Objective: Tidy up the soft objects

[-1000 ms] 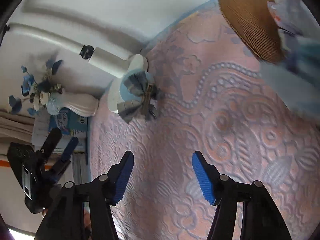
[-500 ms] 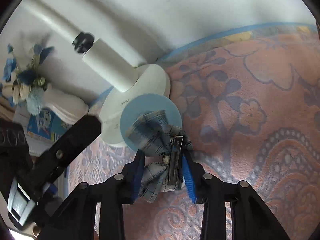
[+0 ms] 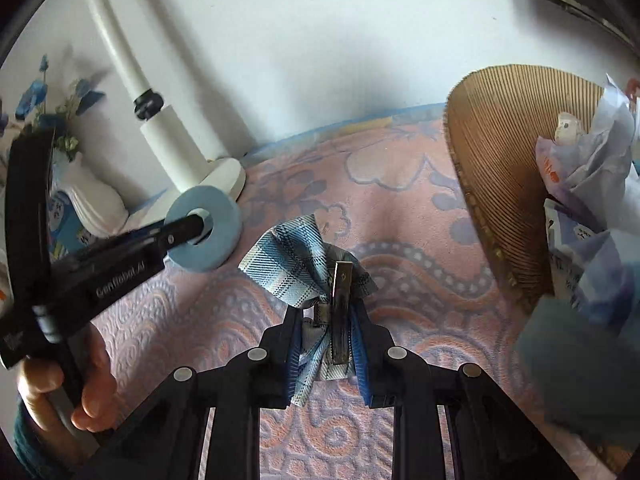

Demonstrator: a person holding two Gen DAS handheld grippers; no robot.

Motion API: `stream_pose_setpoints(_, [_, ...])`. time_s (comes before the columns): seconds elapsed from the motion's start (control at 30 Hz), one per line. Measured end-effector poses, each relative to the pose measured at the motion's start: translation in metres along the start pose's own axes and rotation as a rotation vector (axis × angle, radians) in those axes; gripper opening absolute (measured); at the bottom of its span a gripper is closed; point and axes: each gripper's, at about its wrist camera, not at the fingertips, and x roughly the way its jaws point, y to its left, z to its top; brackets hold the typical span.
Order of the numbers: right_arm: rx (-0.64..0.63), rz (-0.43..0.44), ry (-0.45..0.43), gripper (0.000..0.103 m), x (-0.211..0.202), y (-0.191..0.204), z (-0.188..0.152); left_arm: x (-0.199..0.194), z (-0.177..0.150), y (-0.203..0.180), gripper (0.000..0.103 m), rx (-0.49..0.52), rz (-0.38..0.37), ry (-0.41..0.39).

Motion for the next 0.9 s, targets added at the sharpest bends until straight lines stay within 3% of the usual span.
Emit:
stream_pose_setpoints(0.1, [-0.041,0.011,-0.002,0.022,-0.006,0.009,-0.001,-0.018,-0.010,0.001,0.018,-0.006,0.006,-0.023])
stream_pose_setpoints(0.23, [-0.056,0.046,0.012,0.022,-0.032,0.016,-0.014,-0.059,-0.036,0.002,0.018,-0.019,-0.041,-0.028])
stream_pose_setpoints(0.43, [-0.155,0.012,-0.009,0.022,-0.072,0.029,-0.049,-0.111,-0.098,0.007,0.018,-0.118,-0.048,-0.025])
stream_pose_setpoints(0.53, [-0.148,0.020,-0.020,0.022,-0.075,0.021,-0.066,-0.112,-0.125,0.006,0.018,-0.154,0.001,-0.013])
stream_pose_setpoints(0.63, [-0.126,0.037,-0.028,0.022,-0.072,0.011,-0.081,-0.106,-0.141,0.007,0.019,-0.186,-0.002,-0.011])
stream_pose_setpoints(0.8, [-0.101,0.103,-0.018,0.023,-0.071,0.001,-0.081,-0.113,-0.150,0.009,0.020,-0.194,0.039,-0.082])
stream_pose_setpoints(0.9, [-0.071,0.125,0.000,0.024,-0.067,-0.004,-0.079,-0.111,-0.149,0.004,0.021,-0.175,0.061,-0.081])
